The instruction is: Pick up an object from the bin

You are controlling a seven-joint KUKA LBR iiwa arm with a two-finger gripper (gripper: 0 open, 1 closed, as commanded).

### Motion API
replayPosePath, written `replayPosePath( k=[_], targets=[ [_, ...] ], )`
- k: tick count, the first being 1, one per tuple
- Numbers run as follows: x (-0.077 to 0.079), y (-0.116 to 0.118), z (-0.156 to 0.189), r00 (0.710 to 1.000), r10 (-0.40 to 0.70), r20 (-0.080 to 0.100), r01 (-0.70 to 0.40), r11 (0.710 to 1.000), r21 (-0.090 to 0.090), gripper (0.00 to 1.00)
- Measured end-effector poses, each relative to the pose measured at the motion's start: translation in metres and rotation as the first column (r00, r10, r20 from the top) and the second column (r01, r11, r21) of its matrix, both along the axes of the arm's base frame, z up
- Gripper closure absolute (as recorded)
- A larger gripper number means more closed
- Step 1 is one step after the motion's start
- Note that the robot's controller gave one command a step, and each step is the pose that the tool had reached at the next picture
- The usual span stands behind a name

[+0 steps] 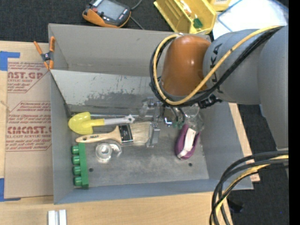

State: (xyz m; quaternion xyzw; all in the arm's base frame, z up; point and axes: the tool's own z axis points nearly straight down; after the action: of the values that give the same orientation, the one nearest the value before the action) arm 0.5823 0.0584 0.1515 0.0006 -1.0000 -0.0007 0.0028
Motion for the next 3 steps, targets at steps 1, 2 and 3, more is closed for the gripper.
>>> replayPosePath(
  k=[1, 2, 3],
  targets=[
    [0.002, 0.0, 0.005, 1.0, -0.001, 0.007, 0.001, 1.0, 0.0, 0.0],
    [0.0, 0.091, -0.078, 0.957, 0.29, 0.004, -0.29, 0.957, 0.003, 0.0],
    [-0.006, 0.086, -0.028, 0.871, 0.491, 0.013, -0.491, 0.871, -0.001, 0.0]
  ],
)
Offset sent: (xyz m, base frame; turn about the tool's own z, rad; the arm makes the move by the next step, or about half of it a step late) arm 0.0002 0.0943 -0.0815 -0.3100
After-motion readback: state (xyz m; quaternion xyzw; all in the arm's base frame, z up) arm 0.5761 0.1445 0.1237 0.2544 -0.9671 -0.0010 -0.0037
